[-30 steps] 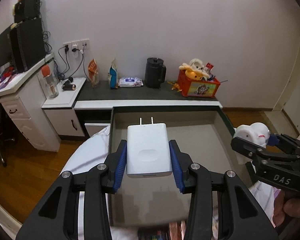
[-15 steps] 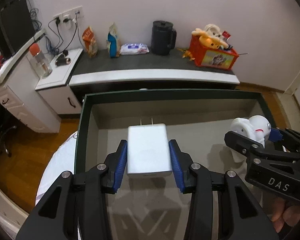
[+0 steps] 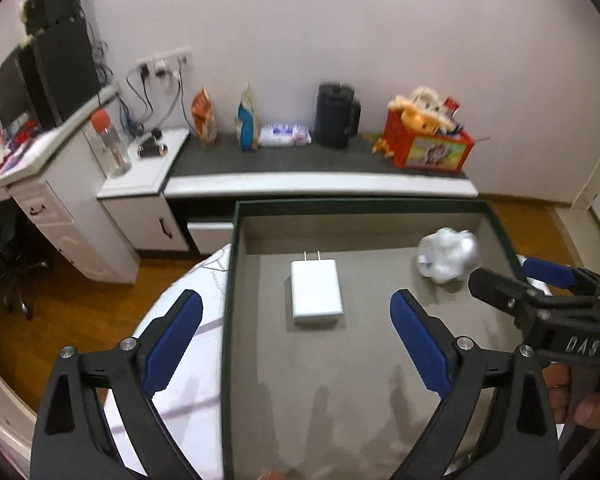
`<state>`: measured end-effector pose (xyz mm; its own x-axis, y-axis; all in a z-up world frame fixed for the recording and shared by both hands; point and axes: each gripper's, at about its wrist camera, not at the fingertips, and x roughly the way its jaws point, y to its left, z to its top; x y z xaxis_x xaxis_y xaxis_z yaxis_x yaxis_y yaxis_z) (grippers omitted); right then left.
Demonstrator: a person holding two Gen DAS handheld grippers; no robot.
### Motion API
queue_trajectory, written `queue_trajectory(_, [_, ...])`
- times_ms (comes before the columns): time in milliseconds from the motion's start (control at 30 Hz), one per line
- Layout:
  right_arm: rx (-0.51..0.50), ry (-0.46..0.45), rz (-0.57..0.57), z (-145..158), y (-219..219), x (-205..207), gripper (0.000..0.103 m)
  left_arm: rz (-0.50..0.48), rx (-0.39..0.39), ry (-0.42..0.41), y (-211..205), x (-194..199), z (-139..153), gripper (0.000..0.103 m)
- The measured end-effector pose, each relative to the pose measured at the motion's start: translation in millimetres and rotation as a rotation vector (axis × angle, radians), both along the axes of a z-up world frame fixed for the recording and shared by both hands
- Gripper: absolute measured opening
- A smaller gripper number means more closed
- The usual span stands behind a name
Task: Organize rigid objects
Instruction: 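Withdraw both tools from the tray back toward the item pile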
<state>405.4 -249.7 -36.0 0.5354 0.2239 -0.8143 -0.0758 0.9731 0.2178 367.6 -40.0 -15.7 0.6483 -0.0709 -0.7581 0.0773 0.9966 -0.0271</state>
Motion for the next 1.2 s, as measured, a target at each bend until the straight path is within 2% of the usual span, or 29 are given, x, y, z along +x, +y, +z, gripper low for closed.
queue_trajectory(133, [0.030,-0.075,0.012,30,2,-45,0.103,-0.004,0.005,-0.074,5,-45,27,0.103])
queue_trajectory(200, [0.034,-0.109,0.016,42,3,-68,0.103,-0.006,0.016,-0.101,7,-69,39,0.103])
queue_trajectory(400, [0.003,-0.231,-0.020,76,4,-149,0.103,0.056,0.114,-0.175,7,-130,62,0.103])
queue_trajectory(600, [-0.045,-0.305,-0.057,94,5,-207,0.103,0.054,0.056,-0.202,13,-181,73,0.103])
queue_trajectory(833, [-0.070,-0.339,-0.073,98,1,-261,0.103,0.064,0.041,-0.205,14,-230,73,0.103])
queue_trajectory(1200, [-0.084,-0.312,-0.100,75,-5,-324,0.103,0.062,0.035,-0.197,16,-292,64,0.103])
